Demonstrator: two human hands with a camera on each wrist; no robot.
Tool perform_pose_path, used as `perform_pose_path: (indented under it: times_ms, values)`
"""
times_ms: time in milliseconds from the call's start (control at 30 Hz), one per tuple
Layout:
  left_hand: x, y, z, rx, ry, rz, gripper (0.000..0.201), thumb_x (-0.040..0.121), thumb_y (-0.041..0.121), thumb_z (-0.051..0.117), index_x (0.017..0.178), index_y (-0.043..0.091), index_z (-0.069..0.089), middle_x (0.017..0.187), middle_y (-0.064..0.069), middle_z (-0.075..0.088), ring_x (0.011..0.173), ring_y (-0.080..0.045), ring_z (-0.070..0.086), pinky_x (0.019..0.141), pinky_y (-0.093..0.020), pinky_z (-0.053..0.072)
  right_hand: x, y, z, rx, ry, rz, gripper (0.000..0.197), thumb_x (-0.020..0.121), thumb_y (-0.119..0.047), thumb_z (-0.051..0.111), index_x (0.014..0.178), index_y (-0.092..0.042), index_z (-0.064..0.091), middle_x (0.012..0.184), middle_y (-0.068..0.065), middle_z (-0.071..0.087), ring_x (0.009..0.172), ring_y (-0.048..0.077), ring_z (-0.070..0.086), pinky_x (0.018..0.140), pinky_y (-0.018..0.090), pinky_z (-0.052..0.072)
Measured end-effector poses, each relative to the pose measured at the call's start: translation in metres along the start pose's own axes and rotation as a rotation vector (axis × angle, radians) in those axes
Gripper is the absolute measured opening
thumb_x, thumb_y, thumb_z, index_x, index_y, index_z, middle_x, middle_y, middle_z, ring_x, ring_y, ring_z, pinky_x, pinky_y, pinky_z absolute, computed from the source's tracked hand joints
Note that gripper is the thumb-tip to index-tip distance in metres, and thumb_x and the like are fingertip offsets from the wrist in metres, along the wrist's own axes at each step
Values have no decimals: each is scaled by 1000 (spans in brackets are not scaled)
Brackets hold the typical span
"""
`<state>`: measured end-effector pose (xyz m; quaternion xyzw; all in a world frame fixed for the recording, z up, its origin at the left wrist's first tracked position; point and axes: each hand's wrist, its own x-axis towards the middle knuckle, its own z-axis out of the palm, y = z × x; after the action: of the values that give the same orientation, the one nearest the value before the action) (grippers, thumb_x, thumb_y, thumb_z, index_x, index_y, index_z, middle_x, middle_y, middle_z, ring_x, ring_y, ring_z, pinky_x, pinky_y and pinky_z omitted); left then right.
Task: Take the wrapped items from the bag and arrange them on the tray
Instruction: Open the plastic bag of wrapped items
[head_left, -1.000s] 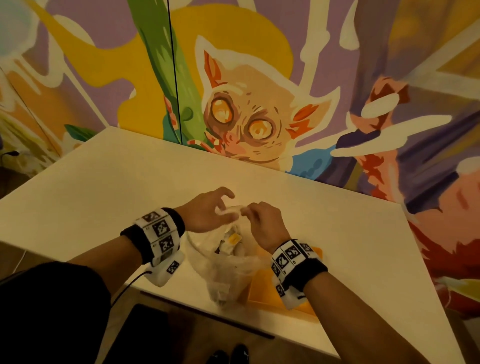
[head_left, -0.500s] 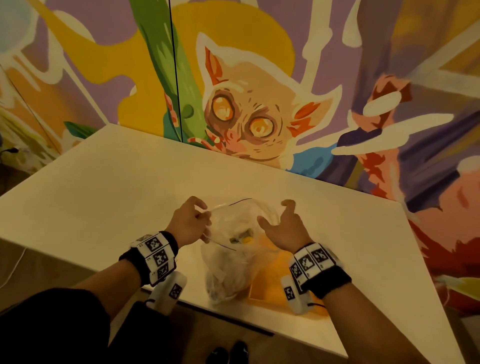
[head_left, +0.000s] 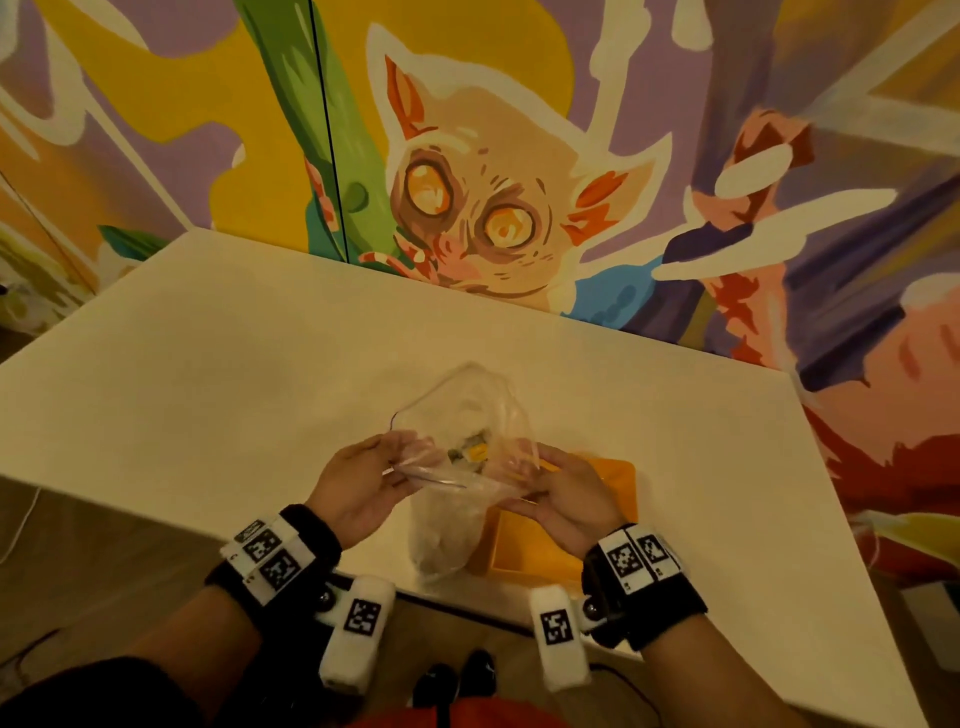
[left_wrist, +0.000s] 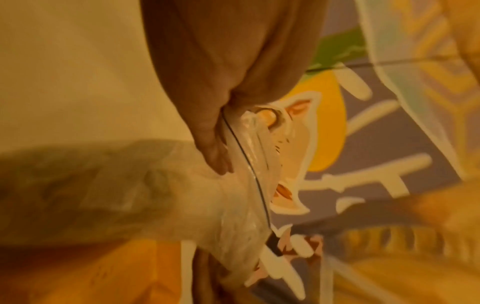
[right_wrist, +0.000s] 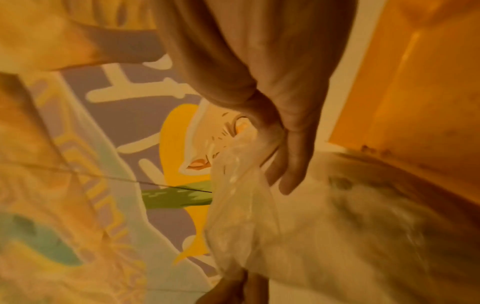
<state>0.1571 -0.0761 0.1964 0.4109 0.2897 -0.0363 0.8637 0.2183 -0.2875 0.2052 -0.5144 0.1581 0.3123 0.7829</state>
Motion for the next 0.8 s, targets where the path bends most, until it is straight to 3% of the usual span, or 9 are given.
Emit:
perform_pose_path:
  times_ms: [67,167,233,300,400,467,533,667,800]
  values:
    - [4,-5,1,-190,19,-56,25,105,17,36,108,1,55,105,-12,69,95,-25,68,75,-32,60,1,4,2,169,25,18,34,93,17,40,118,-3,53,106,20,64,86,31,70,69,46,59]
    - [9,-9,3,-348,49,-105,26,105,15,34,89,5,53,70,-6,62,66,-15,67,54,-22,57,6,7,4,350,109,49,37,98,12,33,128,-5,46,87,14,58,71,23,61,55,32,55]
    - [16,-13,5,-449,124,-124,28,104,9,34,82,7,50,61,-2,45,45,-12,53,47,-22,50,8,7,5,418,149,68,53,96,15,24,142,-9,36,74,10,49,58,20,54,59,28,46]
    - [24,-17,5,-527,145,-161,29,101,4,31,76,13,43,59,1,31,44,-11,34,44,-22,38,9,8,7,415,149,84,59,93,17,21,140,-14,39,70,9,48,52,19,53,65,27,37]
    - [30,-22,4,-457,93,-183,34,97,21,38,64,18,31,57,3,22,45,-12,23,43,-22,26,8,8,8,1,226,91,30,97,4,37,118,-7,55,87,13,60,70,26,57,60,34,47]
    - [30,-18,4,-436,82,-194,46,95,43,47,60,17,32,57,3,19,46,-12,23,46,-23,24,7,9,9,-312,315,65,26,99,-17,50,122,-6,43,86,12,54,61,22,51,49,30,44]
    - [29,-16,5,-360,106,-174,48,92,48,55,62,17,33,55,3,19,46,-11,22,46,-22,24,5,11,6,-456,320,36,33,99,-31,52,118,-14,30,80,9,44,53,18,44,42,26,39]
    - [26,-19,14,-195,204,-78,43,99,42,48,67,16,35,48,3,23,40,-12,25,41,-24,31,0,11,9,-489,286,-64,12,97,-7,55,91,-8,45,80,10,50,45,17,51,36,23,42]
    - [17,-17,25,-162,218,-84,44,101,49,33,74,16,43,39,1,40,34,-12,34,37,-18,30,3,11,21,-387,210,47,6,94,5,52,94,5,58,100,17,57,64,26,67,57,34,60]
